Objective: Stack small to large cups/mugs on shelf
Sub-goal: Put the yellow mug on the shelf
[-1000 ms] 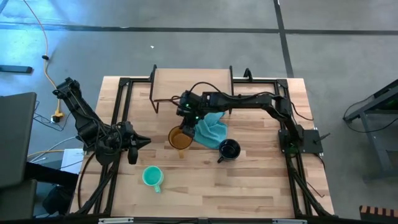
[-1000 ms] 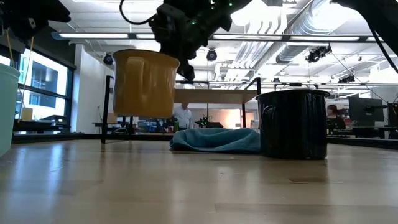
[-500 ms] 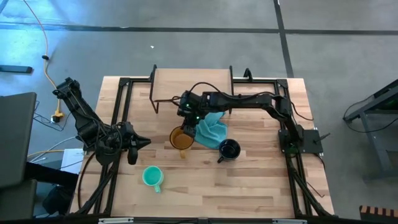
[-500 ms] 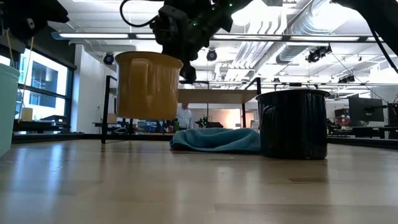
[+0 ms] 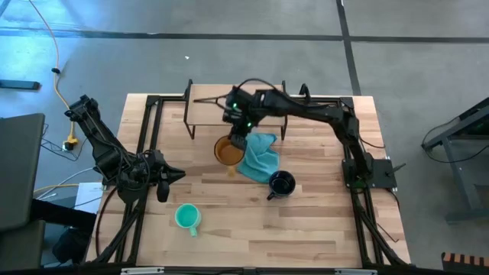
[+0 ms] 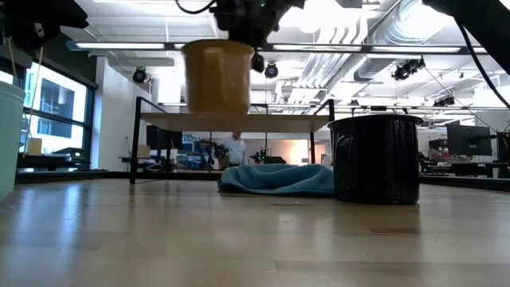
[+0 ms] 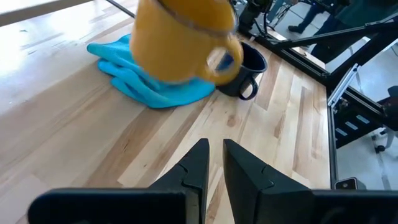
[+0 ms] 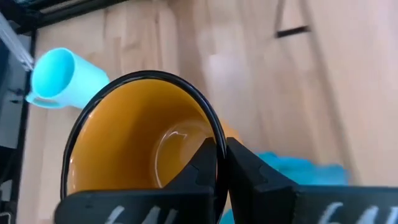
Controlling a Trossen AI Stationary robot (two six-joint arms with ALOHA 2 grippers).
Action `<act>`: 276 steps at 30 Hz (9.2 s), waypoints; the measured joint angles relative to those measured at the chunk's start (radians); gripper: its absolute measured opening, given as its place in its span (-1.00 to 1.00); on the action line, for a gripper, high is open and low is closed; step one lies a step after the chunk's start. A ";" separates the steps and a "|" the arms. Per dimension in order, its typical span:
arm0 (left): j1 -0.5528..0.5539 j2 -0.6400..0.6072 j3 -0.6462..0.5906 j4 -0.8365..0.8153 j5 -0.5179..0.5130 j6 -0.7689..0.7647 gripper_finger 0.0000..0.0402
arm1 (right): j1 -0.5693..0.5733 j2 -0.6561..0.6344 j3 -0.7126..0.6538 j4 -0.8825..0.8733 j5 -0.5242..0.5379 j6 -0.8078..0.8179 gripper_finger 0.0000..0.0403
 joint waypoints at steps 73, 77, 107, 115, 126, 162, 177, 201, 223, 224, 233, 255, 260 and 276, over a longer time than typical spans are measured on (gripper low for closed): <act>0.000 0.000 0.000 -0.038 -0.049 -0.078 -0.81 | -0.553 -0.036 0.135 -0.290 -0.176 -0.464 -1.00; 0.000 0.000 0.000 -0.039 -0.053 -0.078 -0.81 | -0.554 -0.036 0.135 -0.290 -0.176 -0.468 -1.00; 0.000 0.000 0.000 -0.043 -0.054 -0.078 -0.81 | -0.550 -0.016 0.135 -0.295 -0.186 -0.468 -1.00; 0.000 0.000 0.000 -0.043 -0.054 -0.078 -0.81 | -0.550 -0.016 0.135 -0.296 -0.182 -0.463 -1.00; 0.000 0.000 0.000 -0.044 -0.054 -0.078 -0.81 | -0.550 -0.016 0.135 -0.300 -0.175 -0.450 -1.00; 0.000 0.000 0.000 -0.042 -0.054 -0.078 -0.81 | -0.555 -0.016 0.136 -0.333 -0.176 -0.498 -1.00; 0.000 0.000 0.000 -0.044 -0.053 -0.078 -0.81 | -0.584 -0.013 0.135 -0.348 -0.228 -0.521 -1.00; 0.000 0.000 0.000 -0.060 -0.087 -0.078 -0.81 | -0.585 -0.014 0.135 -0.331 -0.290 -0.523 -1.00; 0.000 0.000 0.000 -0.067 -0.087 -0.076 -0.81 | -0.578 -0.013 0.135 -0.337 -0.252 -0.504 -1.00; 0.000 0.000 0.000 -0.067 -0.088 -0.076 -0.81 | -0.577 -0.010 0.135 -0.339 -0.252 -0.496 -1.00; 0.000 0.000 0.000 -0.067 -0.070 -0.077 -0.81 | -0.565 0.017 0.136 -0.335 -0.250 -0.493 -1.00; 0.000 0.000 0.000 -0.087 -0.072 -0.077 -0.81 | -0.576 0.021 0.136 -0.308 -0.227 -0.489 -0.90; 0.000 0.000 0.000 -0.090 -0.072 -0.078 -0.81 | -0.577 0.021 0.136 -0.311 -0.227 -0.489 -0.90; 0.000 0.000 0.000 -0.090 -0.074 -0.078 -0.81 | -0.577 0.021 0.136 -0.331 -0.230 -0.488 -0.89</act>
